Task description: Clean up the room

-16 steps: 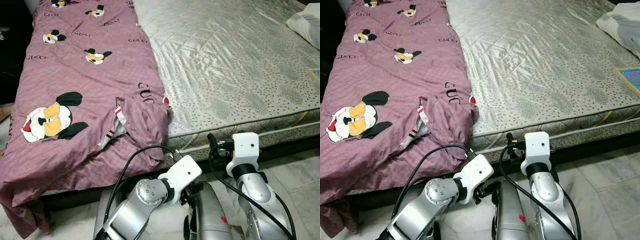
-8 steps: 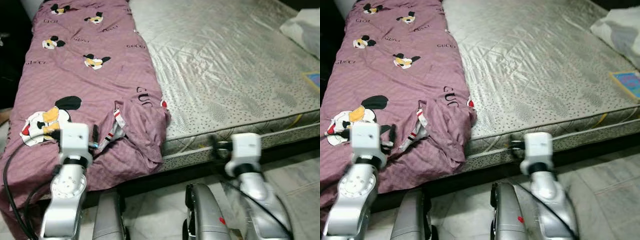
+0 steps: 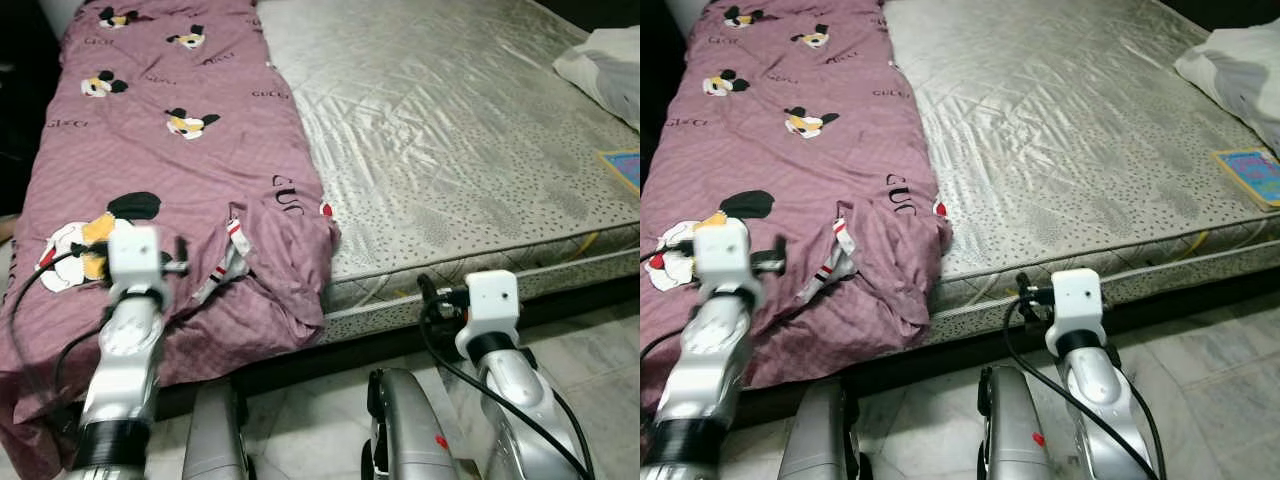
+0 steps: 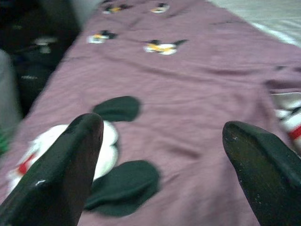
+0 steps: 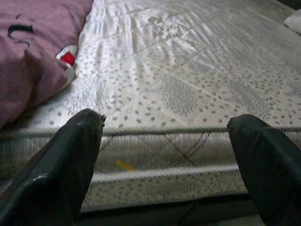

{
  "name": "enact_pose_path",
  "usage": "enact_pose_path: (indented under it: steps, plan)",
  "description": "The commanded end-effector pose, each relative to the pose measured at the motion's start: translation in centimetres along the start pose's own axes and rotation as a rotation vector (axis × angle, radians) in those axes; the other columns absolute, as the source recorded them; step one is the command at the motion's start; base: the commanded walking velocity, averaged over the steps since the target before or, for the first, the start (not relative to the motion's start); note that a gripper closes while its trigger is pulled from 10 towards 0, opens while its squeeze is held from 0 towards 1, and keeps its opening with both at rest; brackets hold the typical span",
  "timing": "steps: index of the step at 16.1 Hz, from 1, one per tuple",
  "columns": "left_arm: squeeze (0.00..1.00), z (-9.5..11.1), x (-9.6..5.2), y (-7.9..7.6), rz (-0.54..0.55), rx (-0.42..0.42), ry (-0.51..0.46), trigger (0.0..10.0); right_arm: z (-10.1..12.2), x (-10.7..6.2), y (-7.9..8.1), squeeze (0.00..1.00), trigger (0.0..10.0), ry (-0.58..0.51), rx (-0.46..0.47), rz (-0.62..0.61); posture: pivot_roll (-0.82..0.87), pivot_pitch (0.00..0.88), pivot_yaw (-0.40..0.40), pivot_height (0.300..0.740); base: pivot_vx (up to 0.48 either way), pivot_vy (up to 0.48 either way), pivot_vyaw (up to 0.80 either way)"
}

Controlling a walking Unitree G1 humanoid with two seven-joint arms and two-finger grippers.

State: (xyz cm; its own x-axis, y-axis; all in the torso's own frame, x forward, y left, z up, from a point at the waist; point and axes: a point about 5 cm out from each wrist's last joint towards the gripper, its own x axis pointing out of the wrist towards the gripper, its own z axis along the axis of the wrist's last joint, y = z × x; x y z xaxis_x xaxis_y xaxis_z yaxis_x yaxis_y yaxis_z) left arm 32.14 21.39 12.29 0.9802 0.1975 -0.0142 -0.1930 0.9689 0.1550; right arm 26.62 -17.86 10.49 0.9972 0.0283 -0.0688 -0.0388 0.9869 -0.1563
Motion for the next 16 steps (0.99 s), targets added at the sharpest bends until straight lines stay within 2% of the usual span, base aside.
enact_pose_path:
  steps: [1,5,8,9,10,11,14,15,16]
  plan:
    - [1.0,-0.6,0.7,-1.7,-0.086,0.025,0.012,10.0,0.4,-0.5,-0.6,0.0,10.0,-0.008,-0.009,-0.017,-0.06,0.18,0.002,0.557,0.0,0.0,0.0]
    - [1.0,-1.0,1.7,-3.4,-0.133,0.02,0.016,10.0,0.4,-1.2,-1.4,0.0,10.0,-0.001,-0.024,-0.04,-0.09,0.198,0.004,0.557,0.0,0.0,0.0]
    - [1.0,-1.1,2.6,-5.6,-0.206,0.036,0.005,10.0,0.8,-1.4,-1.5,0.0,10.0,-0.002,-0.03,-0.046,-0.11,0.203,0.004,0.557,0.0,0.0,0.0]
    - [1.0,-1.1,2.6,-5.7,-0.21,0.035,0.005,10.0,0.9,-1.4,-1.5,0.0,10.0,-0.003,-0.031,-0.046,-0.12,0.203,0.005,0.557,0.0,0.0,0.0]
    - [0.21,-0.5,2.9,-6.9,-0.267,0.07,-0.042,10.0,1.0,-1.4,-1.7,0.0,10.0,-0.004,-0.032,-0.051,-0.12,0.203,0.007,0.557,0.0,0.0,0.0]
    - [0.0,-0.2,2.9,-7.5,-0.294,0.05,-0.054,10.0,0.9,-1.5,-1.8,0.0,10.0,-0.002,-0.033,-0.053,-0.12,0.203,0.008,0.557,0.0,0.0,0.0]
    - [0.0,-0.1,2.5,-9.8,-0.413,-0.009,-0.052,10.0,0.9,-1.5,-1.8,0.0,10.0,0.001,-0.035,-0.057,-0.13,0.201,0.014,0.557,0.0,0.0,0.0]
    - [0.0,-0.6,2.2,-10.0,-0.424,-0.03,-0.036,3.0,1.0,-1.5,-1.7,0.0,10.0,-0.002,-0.032,-0.057,-0.13,0.201,0.014,0.557,0.0,0.0,0.0]
    - [0.0,-1.2,2.0,-10.0,-0.416,-0.081,-0.008,0.0,1.1,-1.5,-1.7,0.0,10.0,-0.003,-0.031,-0.056,-0.13,0.201,0.014,0.557,0.0,0.0,0.0]
